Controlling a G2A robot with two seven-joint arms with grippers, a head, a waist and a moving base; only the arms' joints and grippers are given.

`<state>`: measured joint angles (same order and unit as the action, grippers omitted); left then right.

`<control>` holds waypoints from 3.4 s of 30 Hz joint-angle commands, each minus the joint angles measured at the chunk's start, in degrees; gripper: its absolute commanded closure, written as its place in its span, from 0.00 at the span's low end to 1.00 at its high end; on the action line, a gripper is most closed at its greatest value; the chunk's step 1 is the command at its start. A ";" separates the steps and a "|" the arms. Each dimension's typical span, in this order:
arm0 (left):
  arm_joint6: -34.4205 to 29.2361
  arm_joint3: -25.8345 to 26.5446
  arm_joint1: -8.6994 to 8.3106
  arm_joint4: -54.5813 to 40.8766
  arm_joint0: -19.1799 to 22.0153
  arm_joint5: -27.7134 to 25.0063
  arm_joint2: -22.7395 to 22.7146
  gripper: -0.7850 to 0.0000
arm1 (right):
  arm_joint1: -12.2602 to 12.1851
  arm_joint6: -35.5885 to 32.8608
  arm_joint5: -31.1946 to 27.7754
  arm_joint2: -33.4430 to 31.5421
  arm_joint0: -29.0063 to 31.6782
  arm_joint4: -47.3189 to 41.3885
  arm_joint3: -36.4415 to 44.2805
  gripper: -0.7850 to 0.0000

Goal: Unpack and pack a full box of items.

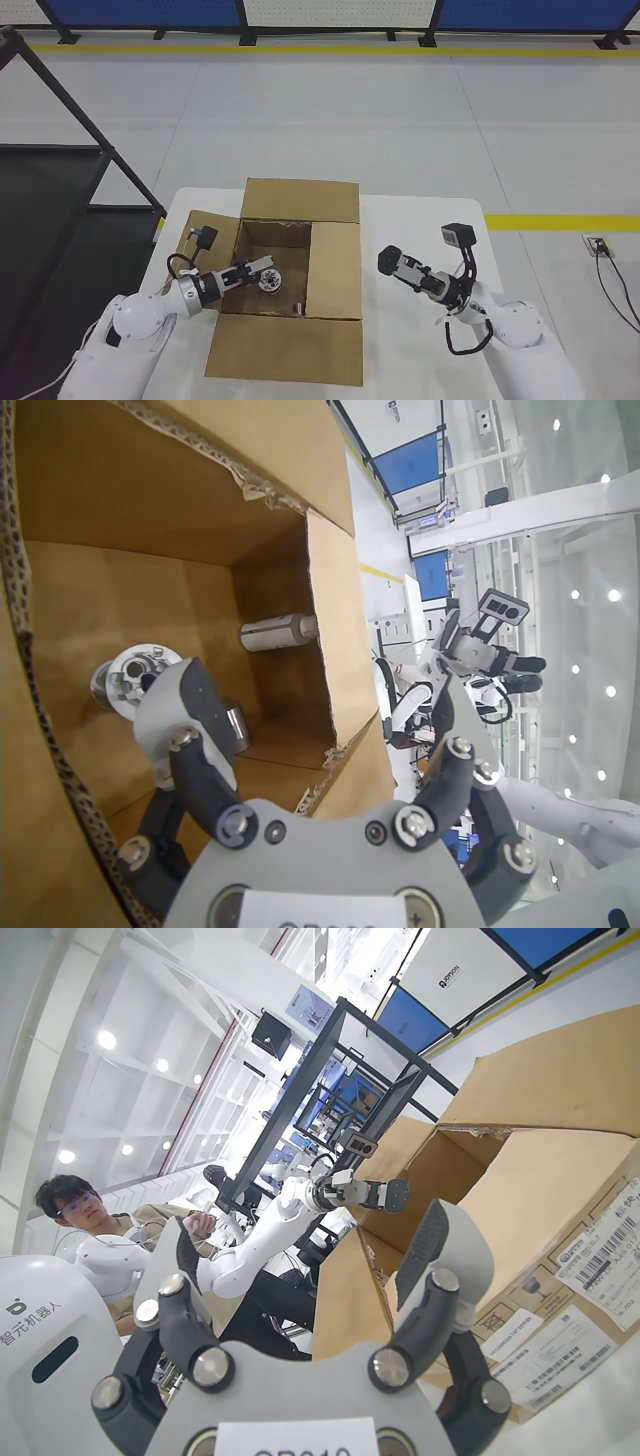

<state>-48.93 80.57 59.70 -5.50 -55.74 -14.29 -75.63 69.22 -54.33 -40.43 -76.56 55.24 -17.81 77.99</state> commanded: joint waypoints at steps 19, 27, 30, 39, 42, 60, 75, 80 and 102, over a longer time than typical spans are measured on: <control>0.76 -2.43 3.16 -0.71 8.62 4.30 13.62 0.00 | -1.82 -2.63 -2.67 -3.14 4.19 -3.37 2.72 0.00; 3.66 -8.25 5.34 0.43 12.74 2.80 19.59 0.00 | -2.51 -1.82 -3.17 -4.75 6.46 -3.97 3.87 0.00; 4.06 -9.90 6.05 -0.53 13.77 1.36 20.89 0.00 | -2.76 -1.37 -3.28 -5.35 7.14 -3.98 4.41 0.00; 1.65 -9.89 6.25 -3.62 14.79 -3.09 19.22 0.00 | -3.12 -0.08 -3.21 -5.09 7.25 -3.27 5.61 0.00; 1.30 -7.01 5.82 -5.07 13.61 -3.69 17.21 0.00 | -3.25 0.33 -3.31 -5.14 7.06 -3.22 5.66 0.00; 11.99 1.84 9.20 -2.57 15.95 1.91 25.42 0.00 | -5.25 0.30 -8.25 -13.73 12.82 -10.63 4.42 0.00; 20.30 -11.34 16.96 -0.55 23.99 5.61 39.52 0.00 | -7.59 0.32 -9.84 -22.24 19.00 -16.67 3.76 0.00; 19.12 -15.04 19.33 -0.07 26.84 9.85 42.16 0.00 | -8.25 -0.75 -8.77 -21.92 17.77 -17.23 2.47 0.00; 16.17 -7.55 17.82 0.46 21.78 4.98 29.09 0.00 | -10.56 -2.46 -7.05 -19.55 13.76 -16.28 1.52 0.00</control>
<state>-31.96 70.38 78.47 -5.12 -32.45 -9.00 -43.68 58.75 -56.56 -47.72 -96.12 69.30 -34.72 78.97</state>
